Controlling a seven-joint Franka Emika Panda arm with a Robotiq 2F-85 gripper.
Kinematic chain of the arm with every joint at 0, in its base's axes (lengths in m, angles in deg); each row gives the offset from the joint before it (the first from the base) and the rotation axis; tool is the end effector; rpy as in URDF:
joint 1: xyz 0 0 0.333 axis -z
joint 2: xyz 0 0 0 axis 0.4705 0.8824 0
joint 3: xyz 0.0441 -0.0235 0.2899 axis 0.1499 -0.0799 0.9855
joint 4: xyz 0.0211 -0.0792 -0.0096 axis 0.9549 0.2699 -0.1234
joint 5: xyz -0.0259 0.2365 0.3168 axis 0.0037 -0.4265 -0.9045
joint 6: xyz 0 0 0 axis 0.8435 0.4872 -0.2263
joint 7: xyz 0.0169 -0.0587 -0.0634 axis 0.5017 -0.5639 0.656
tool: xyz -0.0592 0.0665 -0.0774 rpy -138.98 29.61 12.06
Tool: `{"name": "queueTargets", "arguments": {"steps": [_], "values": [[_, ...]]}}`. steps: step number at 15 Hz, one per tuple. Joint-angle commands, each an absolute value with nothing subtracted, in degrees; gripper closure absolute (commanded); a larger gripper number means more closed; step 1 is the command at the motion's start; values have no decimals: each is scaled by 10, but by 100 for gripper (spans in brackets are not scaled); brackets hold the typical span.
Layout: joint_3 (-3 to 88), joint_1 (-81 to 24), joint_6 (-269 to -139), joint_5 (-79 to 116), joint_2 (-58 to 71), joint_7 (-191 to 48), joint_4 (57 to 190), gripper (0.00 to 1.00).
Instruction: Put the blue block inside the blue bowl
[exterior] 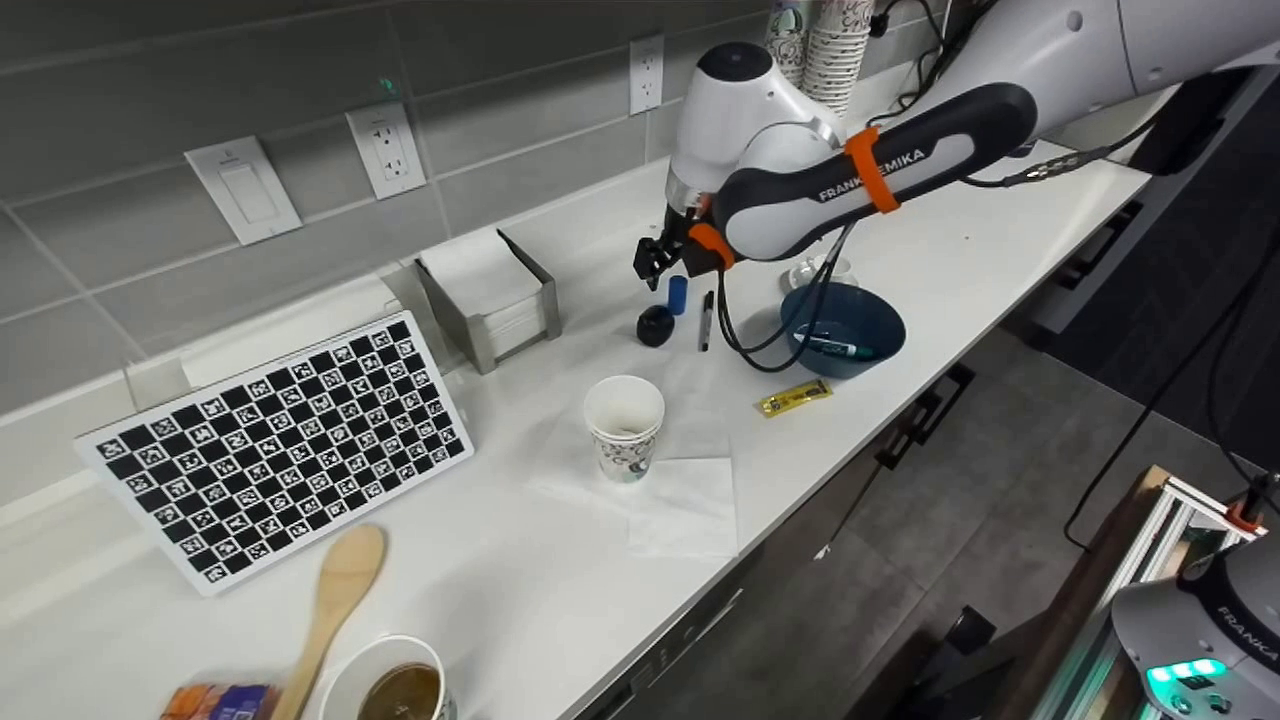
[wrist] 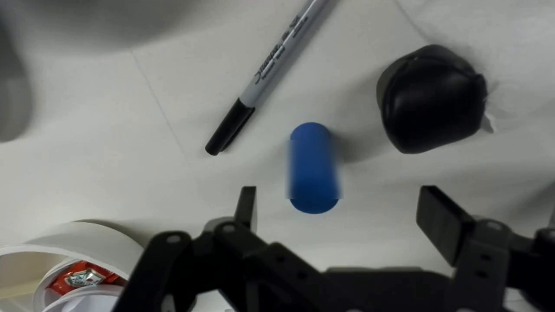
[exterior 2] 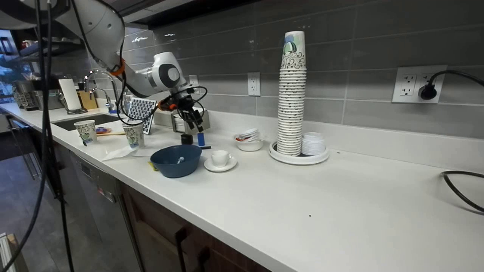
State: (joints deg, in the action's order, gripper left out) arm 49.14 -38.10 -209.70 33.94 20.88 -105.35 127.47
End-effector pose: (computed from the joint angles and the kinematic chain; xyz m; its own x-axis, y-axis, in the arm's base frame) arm 0.6773 0.1456 0.2820 0.9279 -0.2163 0.3038 -0.2442 -0.9681 0.0564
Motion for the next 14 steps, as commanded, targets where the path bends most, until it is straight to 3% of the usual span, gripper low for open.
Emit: {"name": "queueTargets", "arguments": {"steps": [1, 7, 9, 10, 11, 13, 14], "values": [[482, -384, -2059, 273, 255, -1000, 1203, 9], [466, -381, -2016, 219, 285, -951, 1157, 10], [464, -379, -2002, 209, 290, -940, 1148, 15], [463, -379, -1995, 206, 293, -936, 1144, 22], [464, -378, -1991, 201, 296, -932, 1141, 38], [465, -378, -1991, 193, 300, -927, 1138, 47], [466, -378, -1994, 189, 302, -925, 1136, 57]]}}
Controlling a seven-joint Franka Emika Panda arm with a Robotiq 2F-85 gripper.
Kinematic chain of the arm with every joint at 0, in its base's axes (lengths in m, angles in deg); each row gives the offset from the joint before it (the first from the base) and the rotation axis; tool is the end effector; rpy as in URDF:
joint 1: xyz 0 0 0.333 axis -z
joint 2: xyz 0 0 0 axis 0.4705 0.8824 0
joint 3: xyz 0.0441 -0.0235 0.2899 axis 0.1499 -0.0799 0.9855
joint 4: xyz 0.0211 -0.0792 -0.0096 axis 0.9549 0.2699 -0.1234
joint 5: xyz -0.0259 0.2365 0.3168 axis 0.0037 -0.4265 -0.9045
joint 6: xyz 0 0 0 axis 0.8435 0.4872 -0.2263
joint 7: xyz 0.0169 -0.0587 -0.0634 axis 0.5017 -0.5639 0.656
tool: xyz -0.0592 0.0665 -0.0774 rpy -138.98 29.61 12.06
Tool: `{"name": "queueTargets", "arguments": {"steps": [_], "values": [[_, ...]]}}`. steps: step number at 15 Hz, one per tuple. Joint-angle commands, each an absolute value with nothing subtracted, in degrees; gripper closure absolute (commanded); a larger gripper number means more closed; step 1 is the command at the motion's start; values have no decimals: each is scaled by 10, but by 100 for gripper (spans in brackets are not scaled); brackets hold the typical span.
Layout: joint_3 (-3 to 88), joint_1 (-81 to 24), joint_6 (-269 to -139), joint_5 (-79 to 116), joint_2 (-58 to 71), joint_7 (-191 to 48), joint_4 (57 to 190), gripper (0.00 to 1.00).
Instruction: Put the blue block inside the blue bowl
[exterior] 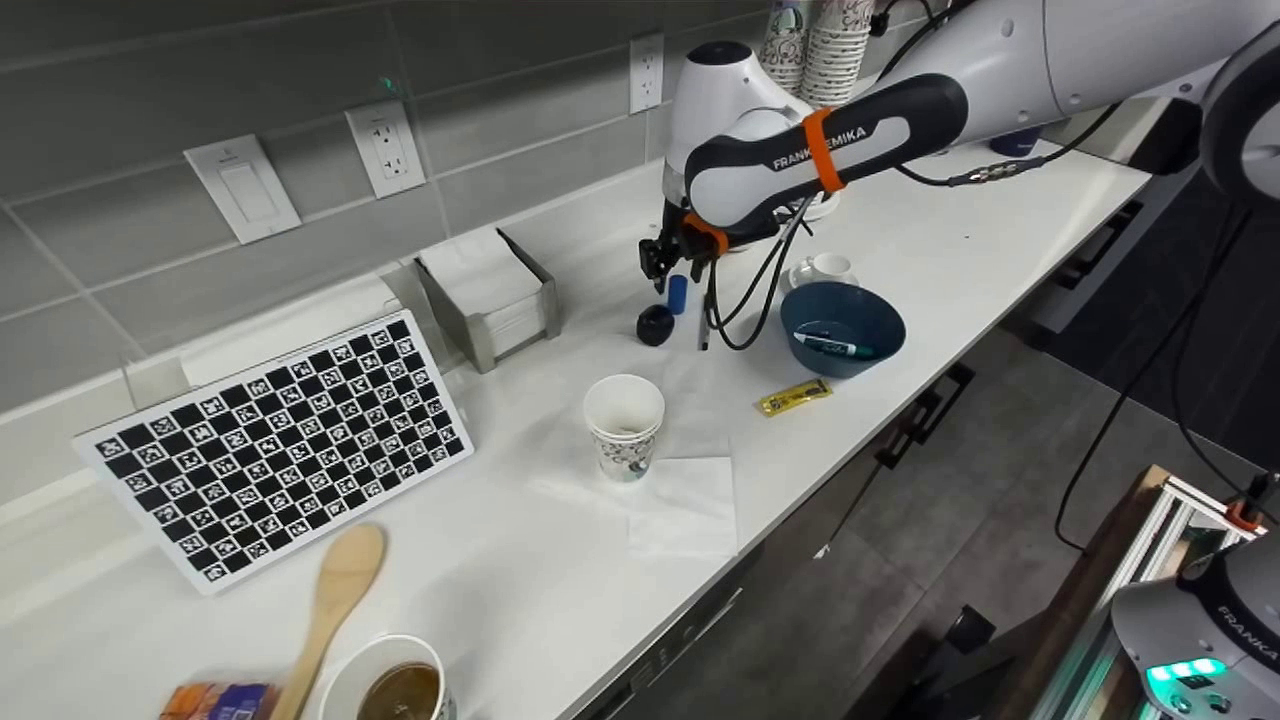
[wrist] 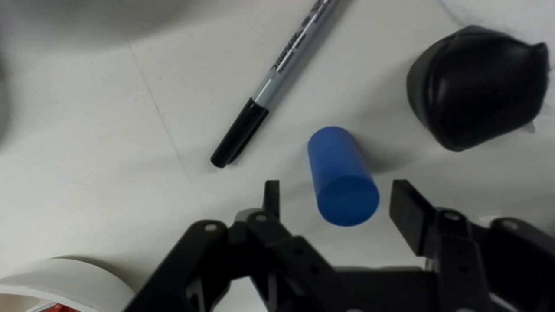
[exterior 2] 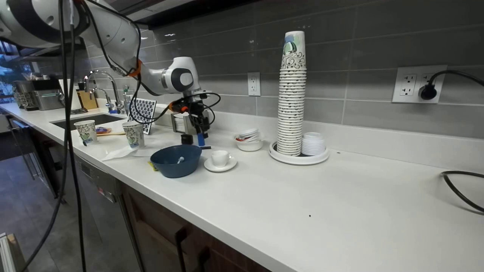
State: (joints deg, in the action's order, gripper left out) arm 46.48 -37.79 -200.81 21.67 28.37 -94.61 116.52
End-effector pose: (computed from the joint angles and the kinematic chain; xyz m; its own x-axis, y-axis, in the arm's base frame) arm 0.7086 0.1170 0.2627 0.9562 -0.2449 0.1601 -0.2514 -0.9676 0.0216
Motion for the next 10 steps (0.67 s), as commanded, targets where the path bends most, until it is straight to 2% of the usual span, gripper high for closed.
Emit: {"name": "queueTargets", "arguments": {"steps": [1, 5, 10], "values": [[467, -378, -1993, 185, 304, -923, 1135, 63], [461, -388, -1994, 191, 283, -928, 1158, 92], [447, -385, -2020, 204, 146, -937, 1299, 92]]}}
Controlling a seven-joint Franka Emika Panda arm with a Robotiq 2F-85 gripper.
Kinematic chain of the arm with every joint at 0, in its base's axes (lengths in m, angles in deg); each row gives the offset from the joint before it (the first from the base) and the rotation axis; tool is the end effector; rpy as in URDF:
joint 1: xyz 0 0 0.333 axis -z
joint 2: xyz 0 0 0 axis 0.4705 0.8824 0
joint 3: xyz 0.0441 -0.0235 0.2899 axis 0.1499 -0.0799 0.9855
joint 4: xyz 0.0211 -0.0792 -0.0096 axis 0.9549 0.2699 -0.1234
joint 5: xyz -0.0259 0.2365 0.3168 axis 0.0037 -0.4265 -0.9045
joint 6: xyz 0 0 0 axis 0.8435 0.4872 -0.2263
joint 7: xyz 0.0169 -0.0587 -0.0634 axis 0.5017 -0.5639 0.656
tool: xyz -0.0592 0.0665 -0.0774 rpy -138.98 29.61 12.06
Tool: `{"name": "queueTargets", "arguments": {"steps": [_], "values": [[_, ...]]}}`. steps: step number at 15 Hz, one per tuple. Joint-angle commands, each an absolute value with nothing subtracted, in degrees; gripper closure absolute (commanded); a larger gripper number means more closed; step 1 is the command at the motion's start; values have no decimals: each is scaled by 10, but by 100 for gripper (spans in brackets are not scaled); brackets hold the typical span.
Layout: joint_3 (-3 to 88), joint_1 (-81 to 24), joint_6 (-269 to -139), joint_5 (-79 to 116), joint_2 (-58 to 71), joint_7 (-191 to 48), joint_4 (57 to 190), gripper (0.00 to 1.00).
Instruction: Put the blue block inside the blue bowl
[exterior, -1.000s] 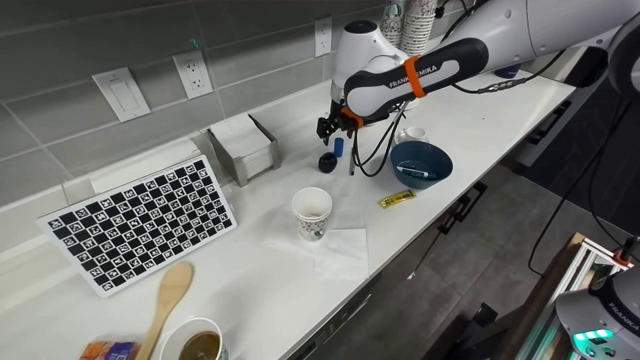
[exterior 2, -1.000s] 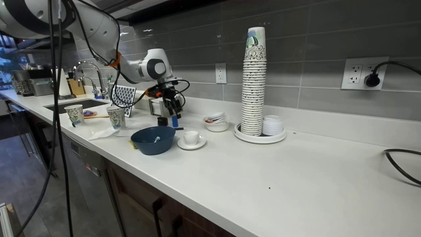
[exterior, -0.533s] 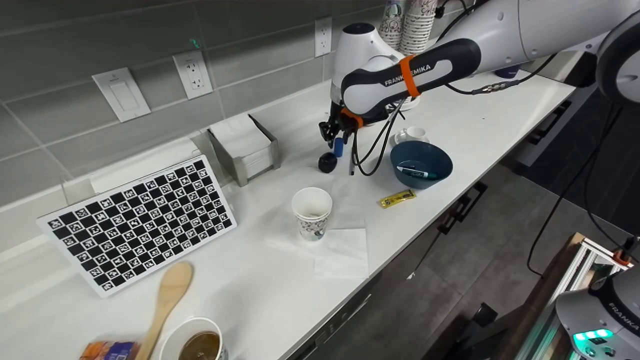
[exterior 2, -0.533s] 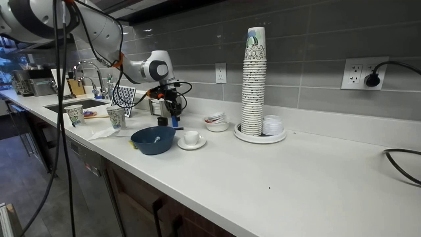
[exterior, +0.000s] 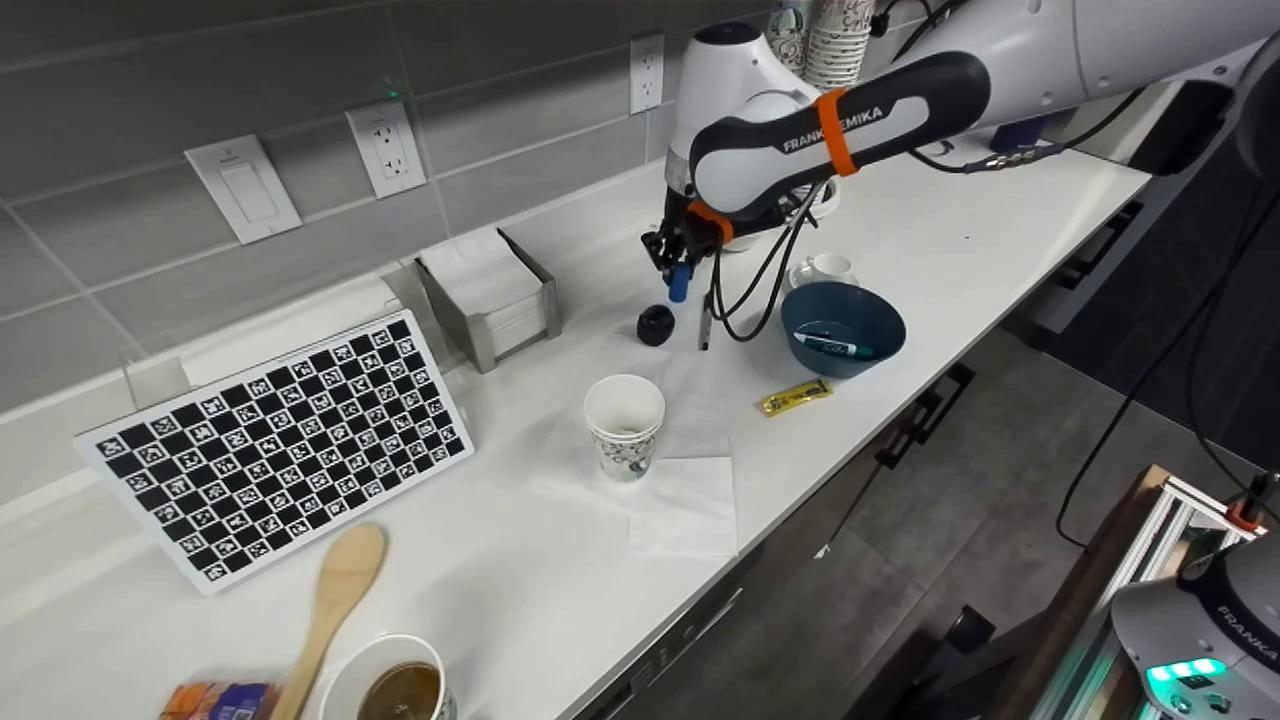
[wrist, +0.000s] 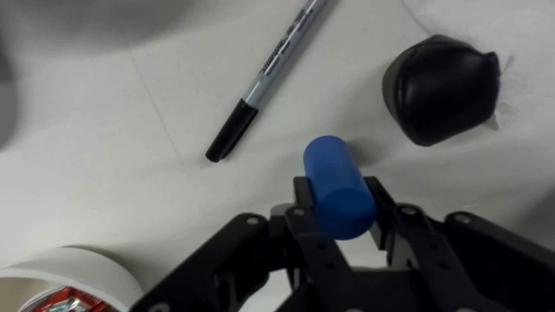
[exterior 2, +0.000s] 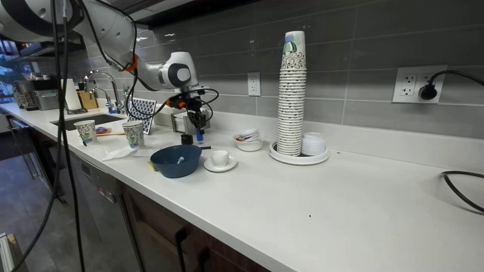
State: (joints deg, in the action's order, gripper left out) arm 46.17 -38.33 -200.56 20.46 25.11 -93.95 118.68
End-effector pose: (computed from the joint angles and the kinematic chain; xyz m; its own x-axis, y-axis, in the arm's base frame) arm 0.7017 0.1198 0.2850 0.9554 -0.2431 0.1676 -0.2473 -0.9689 0.0042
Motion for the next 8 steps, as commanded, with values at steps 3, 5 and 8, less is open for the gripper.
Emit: {"name": "queueTargets", "arguments": {"steps": [3, 5, 8], "values": [[445, -369, -2032, 199, 78, -924, 1372, 92], [450, -353, -2052, 185, 33, -906, 1429, 92], [452, -339, -2095, 176, -31, -904, 1519, 92]]}}
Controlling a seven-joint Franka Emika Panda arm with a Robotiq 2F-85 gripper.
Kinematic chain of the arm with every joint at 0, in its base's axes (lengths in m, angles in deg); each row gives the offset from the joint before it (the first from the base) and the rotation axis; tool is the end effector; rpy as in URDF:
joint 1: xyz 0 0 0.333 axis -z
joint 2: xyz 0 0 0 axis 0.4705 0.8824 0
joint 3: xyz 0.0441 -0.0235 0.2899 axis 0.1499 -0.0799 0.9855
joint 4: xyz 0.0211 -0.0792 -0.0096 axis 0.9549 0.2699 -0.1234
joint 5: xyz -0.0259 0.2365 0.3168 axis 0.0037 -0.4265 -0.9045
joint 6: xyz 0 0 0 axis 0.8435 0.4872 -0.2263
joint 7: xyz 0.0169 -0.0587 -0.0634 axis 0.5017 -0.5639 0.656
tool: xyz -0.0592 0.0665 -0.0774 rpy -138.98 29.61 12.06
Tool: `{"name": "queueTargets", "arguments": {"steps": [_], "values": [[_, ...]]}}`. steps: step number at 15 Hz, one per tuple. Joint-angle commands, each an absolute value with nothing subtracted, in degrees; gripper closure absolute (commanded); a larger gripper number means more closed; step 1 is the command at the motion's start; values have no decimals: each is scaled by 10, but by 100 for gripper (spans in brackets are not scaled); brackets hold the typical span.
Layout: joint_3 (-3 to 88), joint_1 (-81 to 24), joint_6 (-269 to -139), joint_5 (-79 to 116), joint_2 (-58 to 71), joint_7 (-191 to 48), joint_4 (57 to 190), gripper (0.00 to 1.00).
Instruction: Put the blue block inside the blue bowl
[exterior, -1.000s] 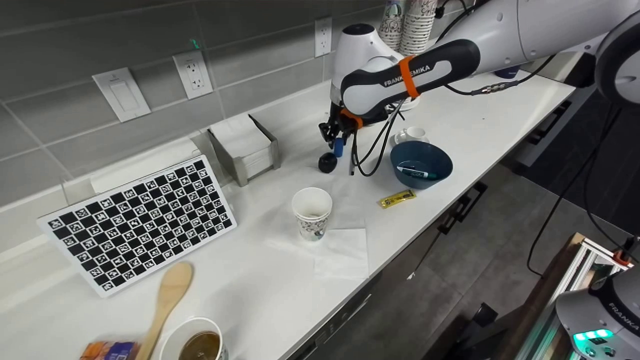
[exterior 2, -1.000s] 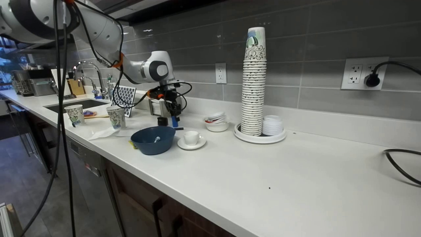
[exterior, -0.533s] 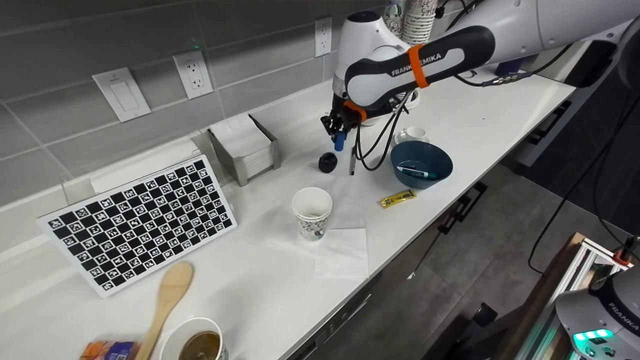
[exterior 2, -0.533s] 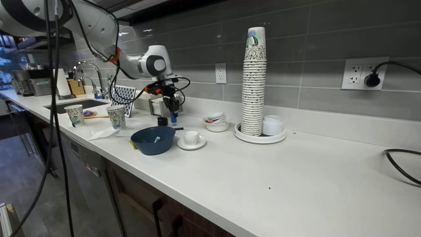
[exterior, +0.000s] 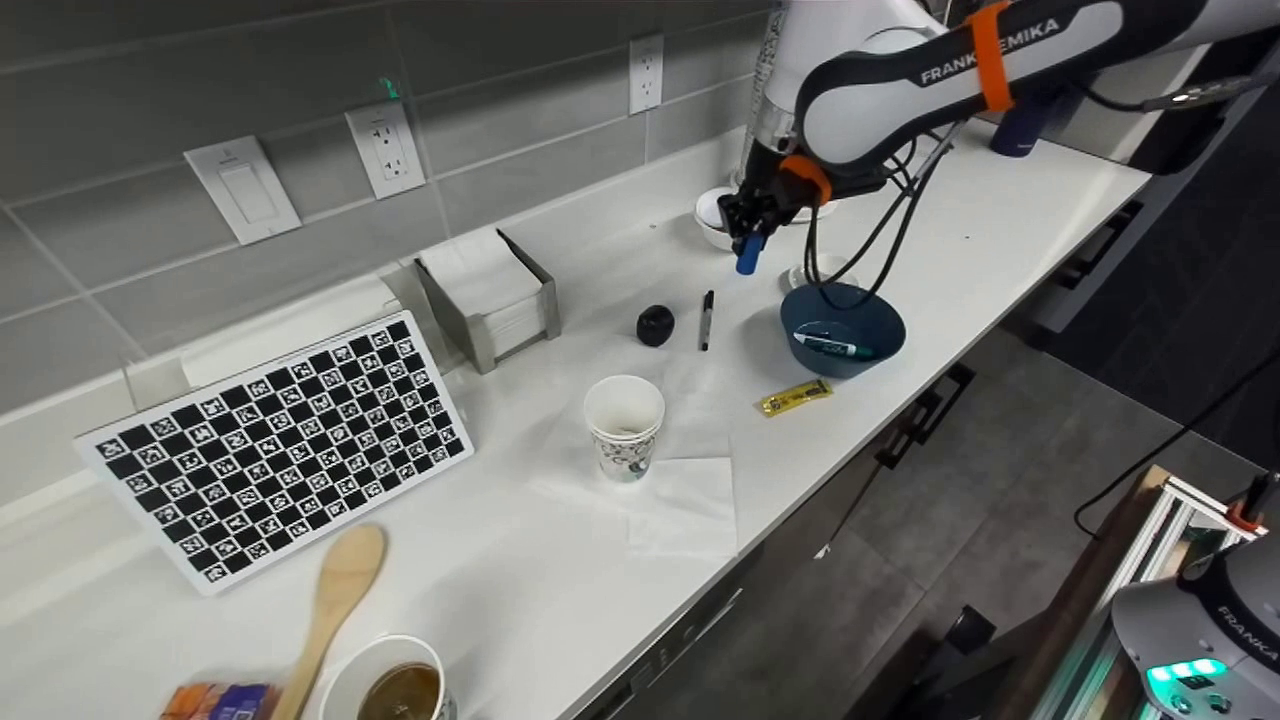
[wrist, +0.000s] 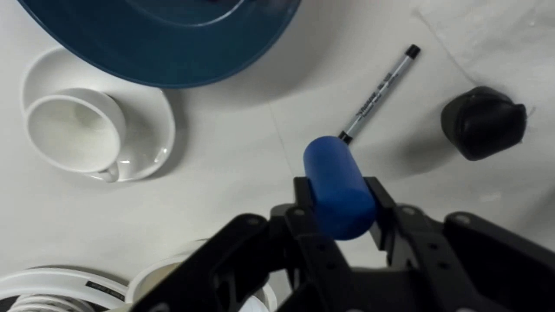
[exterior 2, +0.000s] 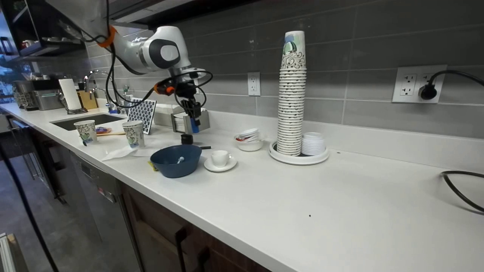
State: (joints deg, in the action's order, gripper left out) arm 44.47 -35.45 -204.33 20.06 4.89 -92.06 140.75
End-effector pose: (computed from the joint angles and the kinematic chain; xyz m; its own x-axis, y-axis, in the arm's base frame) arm 0.6263 0.0569 0.3463 0.9375 -0.2874 0.1963 -0.2919 -0.9564 -0.0064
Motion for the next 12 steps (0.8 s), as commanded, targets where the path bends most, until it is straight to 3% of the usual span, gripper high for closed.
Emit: {"name": "queueTargets", "arguments": {"steps": [1, 6, 12], "values": [[451, -335, -2116, 173, -52, -910, 1551, 92], [452, -311, -2221, 114, -162, -922, 1711, 92], [469, -257, -2217, 155, -265, -971, 1869, 92]]}}
